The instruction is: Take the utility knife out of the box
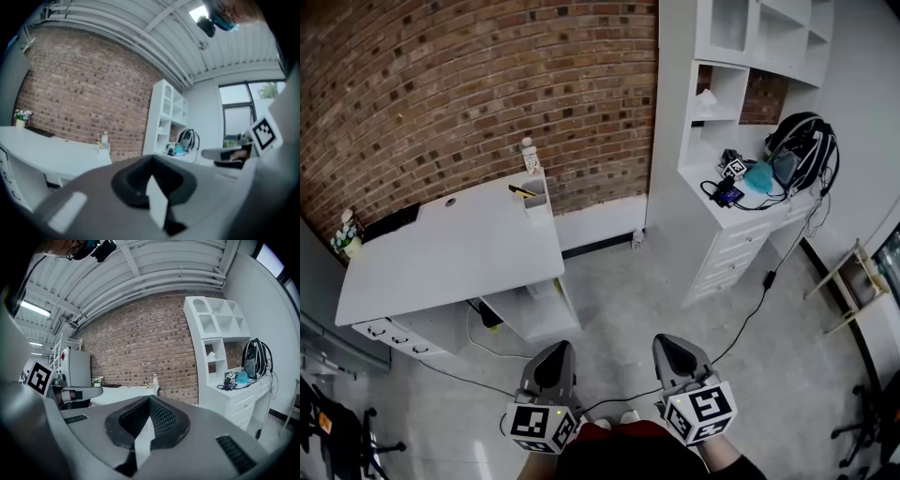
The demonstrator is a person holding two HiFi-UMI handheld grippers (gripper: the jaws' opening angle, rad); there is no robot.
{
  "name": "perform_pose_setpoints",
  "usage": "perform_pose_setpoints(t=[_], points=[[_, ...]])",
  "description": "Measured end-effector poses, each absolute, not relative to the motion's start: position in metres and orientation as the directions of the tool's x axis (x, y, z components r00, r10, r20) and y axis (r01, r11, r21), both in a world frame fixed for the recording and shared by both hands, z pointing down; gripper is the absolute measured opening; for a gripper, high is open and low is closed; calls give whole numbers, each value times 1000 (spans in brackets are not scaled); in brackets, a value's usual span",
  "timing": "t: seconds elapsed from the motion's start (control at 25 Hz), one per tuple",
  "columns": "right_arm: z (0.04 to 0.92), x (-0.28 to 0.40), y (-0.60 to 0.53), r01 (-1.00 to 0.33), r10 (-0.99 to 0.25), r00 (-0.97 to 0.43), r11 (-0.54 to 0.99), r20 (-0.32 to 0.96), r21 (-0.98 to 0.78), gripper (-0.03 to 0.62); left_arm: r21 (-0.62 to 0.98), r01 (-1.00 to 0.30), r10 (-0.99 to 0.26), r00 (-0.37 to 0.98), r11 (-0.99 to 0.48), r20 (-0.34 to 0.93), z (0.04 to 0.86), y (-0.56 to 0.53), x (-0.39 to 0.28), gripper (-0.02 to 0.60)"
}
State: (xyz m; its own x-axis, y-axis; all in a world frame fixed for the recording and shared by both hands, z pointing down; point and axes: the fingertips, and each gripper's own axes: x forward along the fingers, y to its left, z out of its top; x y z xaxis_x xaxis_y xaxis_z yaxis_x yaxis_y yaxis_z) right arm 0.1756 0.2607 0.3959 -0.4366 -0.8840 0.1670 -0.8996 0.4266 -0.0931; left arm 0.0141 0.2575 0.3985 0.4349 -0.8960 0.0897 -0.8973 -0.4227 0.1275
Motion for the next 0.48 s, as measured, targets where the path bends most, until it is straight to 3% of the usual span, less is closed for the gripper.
perform_pose_setpoints(t=[0.48], points=[[392, 217, 248, -909, -900, -414, 401, 137, -113, 8, 97, -922, -926, 378, -374, 20, 375, 239, 18, 3]])
